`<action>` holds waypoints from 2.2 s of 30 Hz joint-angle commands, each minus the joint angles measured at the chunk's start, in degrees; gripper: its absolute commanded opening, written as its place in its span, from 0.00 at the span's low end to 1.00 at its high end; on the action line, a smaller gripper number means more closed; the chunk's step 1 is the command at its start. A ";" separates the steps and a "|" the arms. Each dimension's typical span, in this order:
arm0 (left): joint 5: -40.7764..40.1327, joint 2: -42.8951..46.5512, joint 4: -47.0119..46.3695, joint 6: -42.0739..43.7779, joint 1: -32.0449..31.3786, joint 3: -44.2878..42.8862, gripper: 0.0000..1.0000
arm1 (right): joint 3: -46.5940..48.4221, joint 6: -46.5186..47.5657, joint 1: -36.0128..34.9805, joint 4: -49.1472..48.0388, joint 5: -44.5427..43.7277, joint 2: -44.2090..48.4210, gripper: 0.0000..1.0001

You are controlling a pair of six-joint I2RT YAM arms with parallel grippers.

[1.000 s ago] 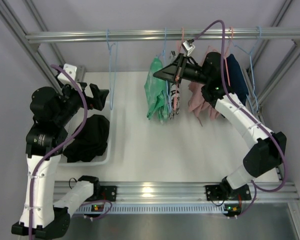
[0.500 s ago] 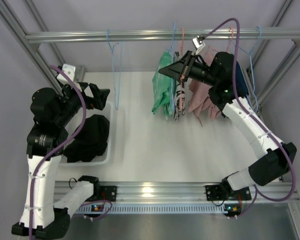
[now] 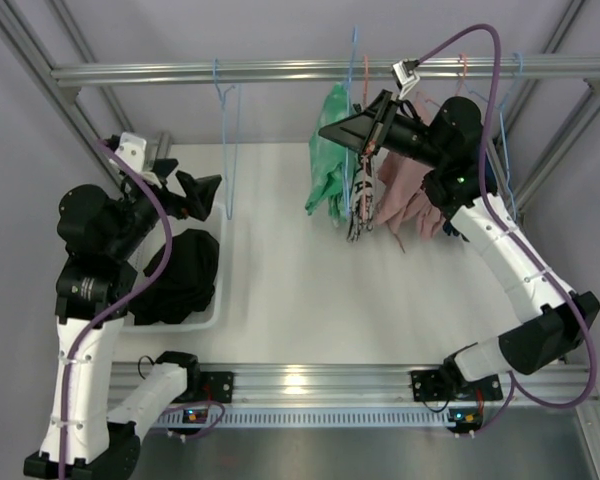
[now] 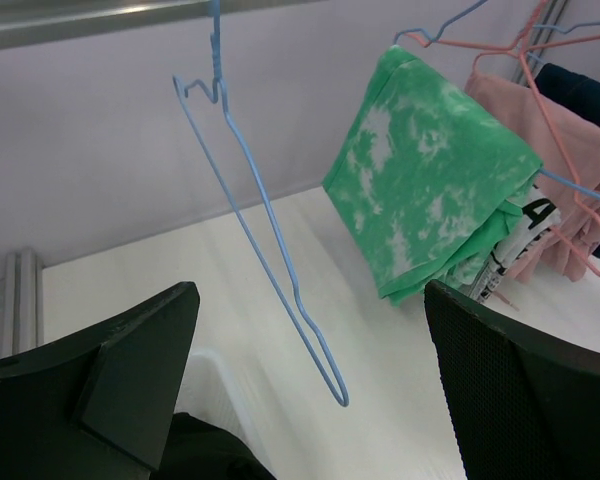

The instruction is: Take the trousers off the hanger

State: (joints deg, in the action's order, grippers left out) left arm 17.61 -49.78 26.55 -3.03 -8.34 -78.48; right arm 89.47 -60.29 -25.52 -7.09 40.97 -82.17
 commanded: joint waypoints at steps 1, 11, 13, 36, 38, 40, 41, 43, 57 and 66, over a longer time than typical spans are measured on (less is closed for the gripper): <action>4.17 0.91 -6.94 1.26 0.25 -0.89 0.99 | 5.89 1.76 -1.55 -13.12 0.60 5.09 0.00; 21.40 -0.40 -5.72 14.09 0.17 -3.61 0.99 | 2.28 1.76 -7.17 -12.42 -2.29 9.49 0.00; 22.64 -1.19 -4.31 15.06 0.08 -3.26 0.99 | 2.99 1.50 -8.05 -12.07 -3.26 9.66 0.00; -26.13 -6.03 -29.96 28.44 -41.14 20.62 0.99 | 11.07 0.61 -9.11 -4.69 -8.80 7.11 0.00; -27.44 -6.99 -34.79 26.33 -41.32 22.48 0.99 | 11.78 0.61 -9.11 -4.16 -8.89 7.03 0.00; -29.64 -9.53 -37.16 24.57 -41.23 23.02 0.99 | 12.13 0.61 -9.02 -3.98 -8.98 6.85 0.00; -30.34 -10.33 -38.31 24.30 -41.32 23.28 0.99 | 12.57 0.35 -9.11 -4.07 -8.98 6.85 0.00; -30.70 -12.43 -40.59 24.21 -41.32 24.42 0.99 | 12.74 0.18 -9.11 -4.07 -8.98 6.67 0.00; -33.86 -21.41 -51.94 20.78 -38.60 22.76 0.98 | 13.18 -1.14 -9.20 -3.72 -8.71 7.37 0.00; -31.32 -26.16 -57.30 20.87 -36.84 20.56 0.94 | 12.75 -2.90 -9.11 -3.37 -8.01 8.60 0.00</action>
State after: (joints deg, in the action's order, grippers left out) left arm -14.57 -75.40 -23.62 19.11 -45.45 -54.92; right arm 97.30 -65.14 -34.06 -0.73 33.01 -77.10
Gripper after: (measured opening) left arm 0.945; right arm 0.020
